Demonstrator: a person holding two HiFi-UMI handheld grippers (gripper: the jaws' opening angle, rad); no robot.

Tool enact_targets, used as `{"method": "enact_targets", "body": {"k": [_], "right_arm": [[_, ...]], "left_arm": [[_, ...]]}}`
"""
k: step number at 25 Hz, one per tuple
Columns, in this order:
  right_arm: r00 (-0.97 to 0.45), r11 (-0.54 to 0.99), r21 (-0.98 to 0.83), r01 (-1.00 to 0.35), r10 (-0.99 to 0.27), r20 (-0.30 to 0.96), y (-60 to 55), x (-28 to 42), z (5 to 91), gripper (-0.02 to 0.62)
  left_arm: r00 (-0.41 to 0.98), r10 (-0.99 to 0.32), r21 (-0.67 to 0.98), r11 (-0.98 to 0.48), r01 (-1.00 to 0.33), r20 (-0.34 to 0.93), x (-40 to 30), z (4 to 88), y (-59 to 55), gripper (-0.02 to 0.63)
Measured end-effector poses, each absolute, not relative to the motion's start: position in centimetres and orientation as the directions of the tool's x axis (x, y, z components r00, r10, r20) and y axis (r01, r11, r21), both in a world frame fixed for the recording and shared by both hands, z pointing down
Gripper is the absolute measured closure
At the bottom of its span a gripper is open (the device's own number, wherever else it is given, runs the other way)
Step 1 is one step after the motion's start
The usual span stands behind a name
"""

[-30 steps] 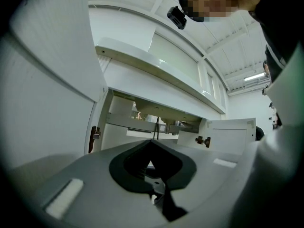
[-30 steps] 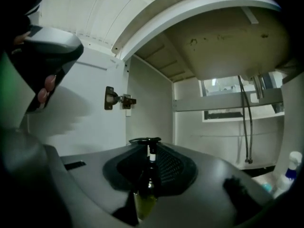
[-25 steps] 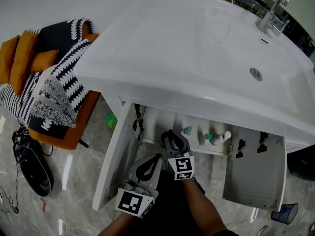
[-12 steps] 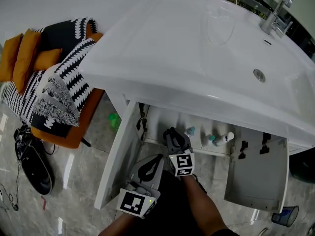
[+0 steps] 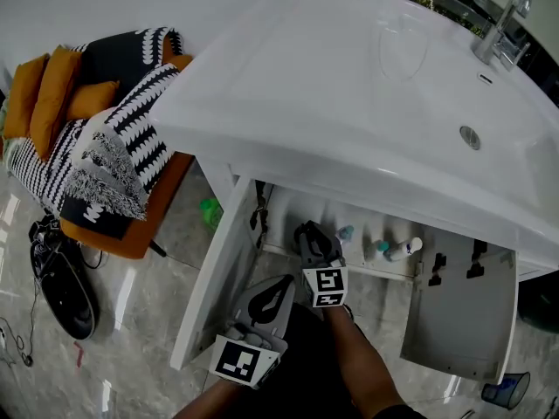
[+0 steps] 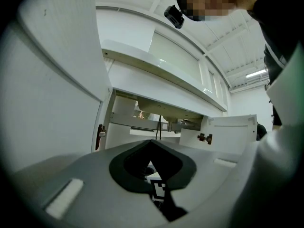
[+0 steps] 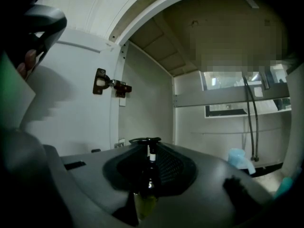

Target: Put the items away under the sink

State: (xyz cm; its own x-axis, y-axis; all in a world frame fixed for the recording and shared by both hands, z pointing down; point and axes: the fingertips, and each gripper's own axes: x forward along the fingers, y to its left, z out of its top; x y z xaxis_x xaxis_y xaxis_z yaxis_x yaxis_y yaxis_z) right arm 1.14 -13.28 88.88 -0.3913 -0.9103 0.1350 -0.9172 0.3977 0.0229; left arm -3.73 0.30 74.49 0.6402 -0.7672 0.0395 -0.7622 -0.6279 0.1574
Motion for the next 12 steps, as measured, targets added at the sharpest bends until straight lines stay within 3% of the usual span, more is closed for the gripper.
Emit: {"method": "enact_targets", "body": {"k": [12], "right_arm": [[-0.358, 0.365, 0.023, -0.931, -0.922, 0.145, -14.7, 1.6, 90.0, 0.526]], "left_arm": [[0.652, -0.755, 0.185, -0.632, -0.753, 0.074, -3.7, 74.8, 0.3, 0.598]]}}
